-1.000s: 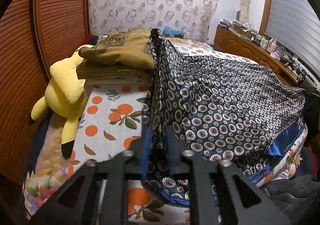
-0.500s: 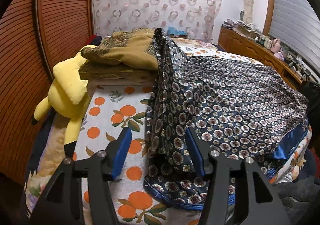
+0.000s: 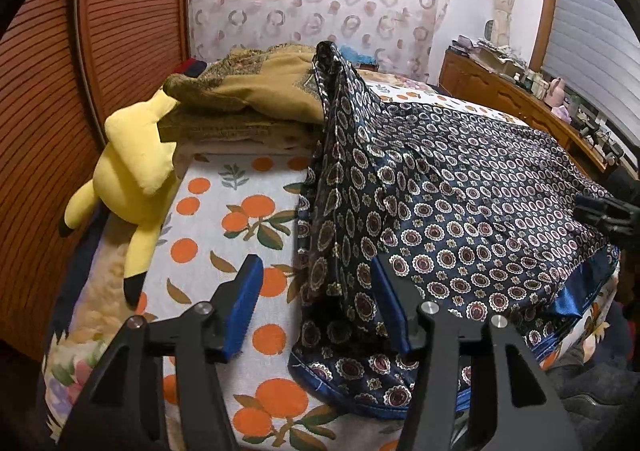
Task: Fold small clothes
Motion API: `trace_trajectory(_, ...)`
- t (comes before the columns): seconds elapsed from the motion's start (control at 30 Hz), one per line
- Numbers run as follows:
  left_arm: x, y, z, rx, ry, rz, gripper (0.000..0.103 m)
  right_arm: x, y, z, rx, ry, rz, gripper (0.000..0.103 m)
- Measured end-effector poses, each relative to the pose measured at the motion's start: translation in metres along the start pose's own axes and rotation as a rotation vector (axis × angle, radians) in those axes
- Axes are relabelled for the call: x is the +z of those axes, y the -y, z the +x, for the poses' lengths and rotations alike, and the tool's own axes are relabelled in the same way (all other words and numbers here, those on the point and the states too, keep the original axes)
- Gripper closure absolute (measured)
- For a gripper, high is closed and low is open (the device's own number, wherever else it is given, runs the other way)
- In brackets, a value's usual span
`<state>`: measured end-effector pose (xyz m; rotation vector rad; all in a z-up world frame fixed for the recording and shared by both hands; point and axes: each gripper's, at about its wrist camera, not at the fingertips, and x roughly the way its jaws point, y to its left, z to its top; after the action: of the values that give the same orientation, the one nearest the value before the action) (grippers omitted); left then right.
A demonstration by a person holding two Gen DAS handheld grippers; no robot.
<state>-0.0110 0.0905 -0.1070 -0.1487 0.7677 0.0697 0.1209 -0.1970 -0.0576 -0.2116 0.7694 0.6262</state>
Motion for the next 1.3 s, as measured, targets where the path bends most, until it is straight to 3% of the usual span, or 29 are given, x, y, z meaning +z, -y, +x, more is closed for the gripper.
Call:
trace_trajectory(0.4, -0.007, -0.002, 0.011, -0.017, -0.025, -0.018, 0.048, -0.011, -0.028, 0.027, 0.000, -0.064, -0.041, 0.050)
trace_trajectory(0.83, -0.012, -0.001, 0.015, -0.038, -0.023, -0.034, 0.048, -0.018, -0.033, 0.023, -0.066, -0.053, -0.031, 0.034)
trace_trajectory(0.9, -0.013, 0.000, 0.015, -0.051, -0.019, -0.024, 0.058, -0.019, -0.034, 0.023, -0.064, -0.054, -0.030, 0.032)
trace_trajectory(1.13, -0.012, 0.002, 0.016, -0.061, -0.019, -0.007, 0.074, -0.024, -0.036, 0.017, -0.074, -0.060, -0.022, 0.028)
trace_trajectory(1.3, -0.010, 0.002, 0.019, -0.132, -0.033, -0.025, 0.101, -0.029, -0.037, 0.015, -0.084, -0.043, -0.018, 0.024)
